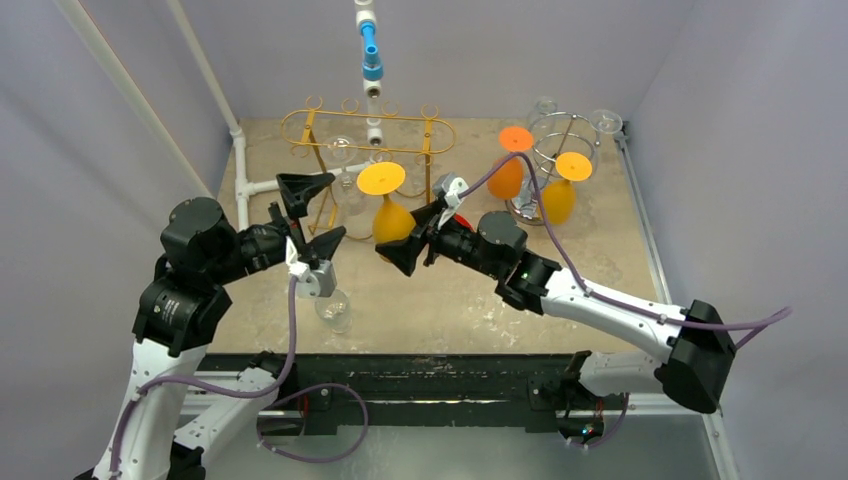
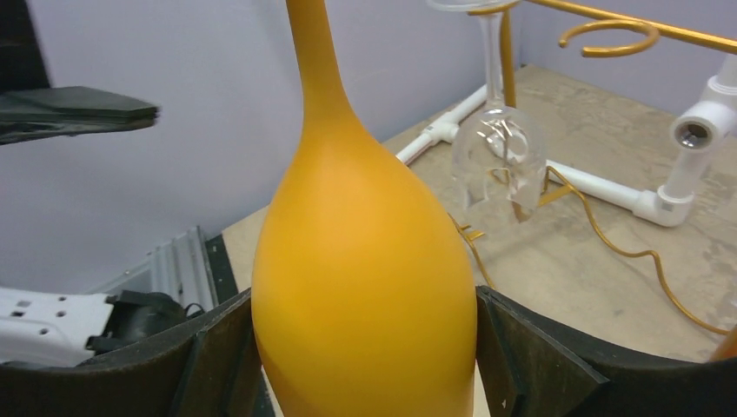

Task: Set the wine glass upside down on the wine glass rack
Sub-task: Turn the wine glass upside down at the wine rack.

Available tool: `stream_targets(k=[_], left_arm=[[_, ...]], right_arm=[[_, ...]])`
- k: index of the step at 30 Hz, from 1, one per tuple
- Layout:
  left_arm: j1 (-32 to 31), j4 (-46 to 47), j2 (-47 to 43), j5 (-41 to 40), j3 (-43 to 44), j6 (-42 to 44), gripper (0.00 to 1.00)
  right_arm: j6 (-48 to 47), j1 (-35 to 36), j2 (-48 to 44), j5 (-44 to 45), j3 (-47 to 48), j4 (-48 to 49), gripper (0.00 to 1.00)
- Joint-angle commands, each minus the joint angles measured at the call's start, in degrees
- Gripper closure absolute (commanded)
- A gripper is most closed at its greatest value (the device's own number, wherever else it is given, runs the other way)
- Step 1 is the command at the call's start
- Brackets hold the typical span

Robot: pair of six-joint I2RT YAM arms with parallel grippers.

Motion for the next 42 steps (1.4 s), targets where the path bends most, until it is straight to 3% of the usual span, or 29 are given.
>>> stream_targets(k=[1, 22, 42], left_arm=[[-0.05, -0.82, -0.59, -5.46, 2.88, -11.95, 0.0], [-0.05, 2.88, -2.55, -15.46, 4.08, -25.73, 0.0], [-0.05, 3.07, -2.53, -15.63, 4.92, -27.05, 0.0]], right_arm=[[-2.34, -1.74, 3.5, -1.03, 2.22, 3.82, 0.14], [3.14, -6.89, 15.25, -2.24, 5.25, 17.59, 0.14], [8.95, -9.51, 20.56, -2.99, 5.49, 23.07, 0.14]])
